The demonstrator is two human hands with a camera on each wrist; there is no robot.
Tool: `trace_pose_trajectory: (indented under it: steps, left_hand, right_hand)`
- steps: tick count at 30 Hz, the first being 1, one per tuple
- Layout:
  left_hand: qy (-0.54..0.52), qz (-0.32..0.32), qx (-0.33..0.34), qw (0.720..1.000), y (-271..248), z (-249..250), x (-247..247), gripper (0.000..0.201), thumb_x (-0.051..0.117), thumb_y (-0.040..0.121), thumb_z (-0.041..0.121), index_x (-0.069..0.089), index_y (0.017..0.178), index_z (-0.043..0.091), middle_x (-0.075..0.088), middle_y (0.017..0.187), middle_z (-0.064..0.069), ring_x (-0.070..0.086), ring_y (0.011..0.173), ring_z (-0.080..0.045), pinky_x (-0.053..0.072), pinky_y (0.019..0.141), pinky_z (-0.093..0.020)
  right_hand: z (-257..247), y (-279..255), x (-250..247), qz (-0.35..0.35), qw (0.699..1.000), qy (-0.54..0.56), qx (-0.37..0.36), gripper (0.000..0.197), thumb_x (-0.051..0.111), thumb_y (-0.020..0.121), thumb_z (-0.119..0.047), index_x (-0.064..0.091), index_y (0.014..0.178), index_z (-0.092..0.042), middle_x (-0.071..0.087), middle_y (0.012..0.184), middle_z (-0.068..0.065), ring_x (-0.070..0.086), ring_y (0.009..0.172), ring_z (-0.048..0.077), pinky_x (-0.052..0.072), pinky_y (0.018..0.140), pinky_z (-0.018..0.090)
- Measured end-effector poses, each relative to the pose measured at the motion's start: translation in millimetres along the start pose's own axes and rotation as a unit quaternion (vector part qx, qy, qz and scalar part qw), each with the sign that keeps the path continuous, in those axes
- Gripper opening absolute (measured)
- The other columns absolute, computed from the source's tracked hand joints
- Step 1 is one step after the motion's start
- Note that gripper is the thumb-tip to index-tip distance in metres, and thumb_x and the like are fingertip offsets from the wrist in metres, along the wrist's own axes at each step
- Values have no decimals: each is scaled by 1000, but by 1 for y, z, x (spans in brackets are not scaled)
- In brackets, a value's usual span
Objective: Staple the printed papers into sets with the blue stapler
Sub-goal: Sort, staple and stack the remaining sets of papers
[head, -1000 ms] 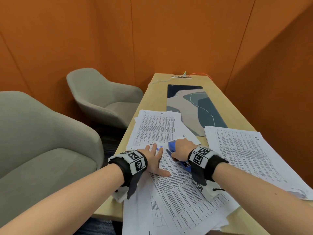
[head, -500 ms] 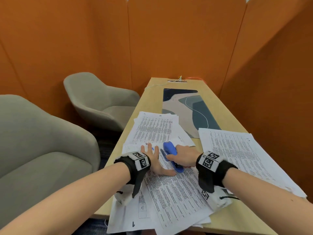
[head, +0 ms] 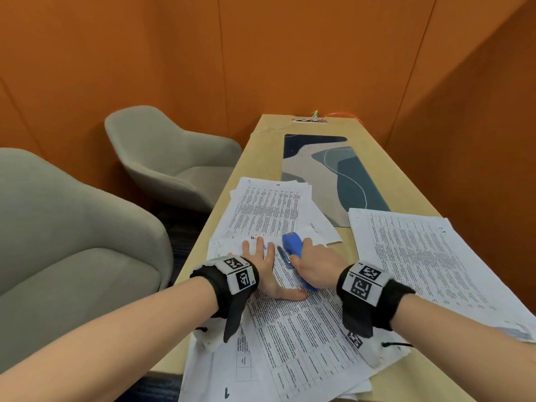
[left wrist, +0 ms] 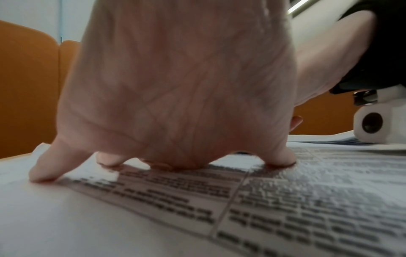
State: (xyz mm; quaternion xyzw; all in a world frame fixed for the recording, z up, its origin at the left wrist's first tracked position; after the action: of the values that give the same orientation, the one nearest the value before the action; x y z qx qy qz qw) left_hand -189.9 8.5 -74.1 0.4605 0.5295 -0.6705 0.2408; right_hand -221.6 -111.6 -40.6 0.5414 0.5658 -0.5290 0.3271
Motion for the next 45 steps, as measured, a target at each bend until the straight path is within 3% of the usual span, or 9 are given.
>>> trace_pose_trajectory:
  steps: [9,15,17,19,22,25,27,40,45]
  left_hand:
    - [-19,-8,-5,1000,-3,0,-2,133,44,59,92,-21,149,20,-27,157,-5,-22,144,-36,-5,116,-53]
    - [-29,-21,7,999,-4,-3,-3,136,47,54,94,-19,150,23,-27,157,-2,-20,145,-34,-1,115,-60]
    - [-16,-15,10,1000,-6,-6,-15,128,49,61,89,-8,152,19,-20,159,-9,-13,146,-35,2,116,-59]
    - [-78,55,18,995,-5,-8,-36,94,53,82,66,18,149,10,5,159,-18,10,146,-35,14,114,-52]
    - [-354,137,45,924,-7,-12,-65,42,47,96,15,44,134,-3,54,126,-18,57,110,-31,47,95,-37]
    - [-629,47,58,774,-10,-4,-66,30,48,94,0,54,119,-14,62,95,-20,63,73,-27,57,69,-31]
    - [-674,19,72,735,-12,1,-66,23,53,92,2,59,111,-11,65,90,-19,64,74,-24,57,73,-30]
    - [-702,167,7,692,11,-26,-79,8,61,85,-6,62,93,-6,62,73,-15,59,57,-17,54,47,-18]
    - [-583,336,8,740,-2,-57,-109,13,68,81,-1,65,72,8,70,74,-14,67,64,-19,59,69,-30]
  right_hand:
    - [-18,20,-14,1,999,29,29,51,33,100,-40,35,136,-3,52,133,17,52,119,33,41,93,35]
    - [-11,31,-25,-18,998,67,3,46,39,99,-33,39,133,-1,54,130,18,56,111,32,41,85,32]
    - [0,23,-28,-1,997,74,-6,42,36,100,-36,40,127,-4,56,124,17,56,99,30,39,74,30]
    - [8,14,-31,21,997,73,-14,30,34,100,-39,38,111,-11,57,114,16,54,89,30,36,66,30]
    - [11,1,-37,81,995,50,-26,32,32,100,-40,40,110,-11,62,109,14,55,89,30,35,70,32]
    - [8,-9,-41,116,991,46,-37,35,32,99,-42,41,115,-12,60,98,10,55,86,29,40,71,35]
    - [6,-14,-42,125,990,58,-37,36,32,99,-42,41,116,-12,61,99,10,59,92,32,45,76,39]
    - [4,-34,-36,99,994,26,-39,39,30,99,-41,40,120,-9,62,110,14,54,88,29,35,72,36]
    - [30,-43,-28,59,997,39,32,43,32,99,-43,45,121,-9,56,124,10,55,111,30,38,81,35]
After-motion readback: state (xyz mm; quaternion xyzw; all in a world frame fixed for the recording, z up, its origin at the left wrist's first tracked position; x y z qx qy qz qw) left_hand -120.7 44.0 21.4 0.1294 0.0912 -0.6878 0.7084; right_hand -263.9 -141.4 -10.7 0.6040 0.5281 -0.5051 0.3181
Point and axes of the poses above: each hand's wrist, its own y-axis towards the middle knuckle, its own x-axis out of the palm, z = x × y, the point moved 5 cm from there along y, towards the middle knuckle
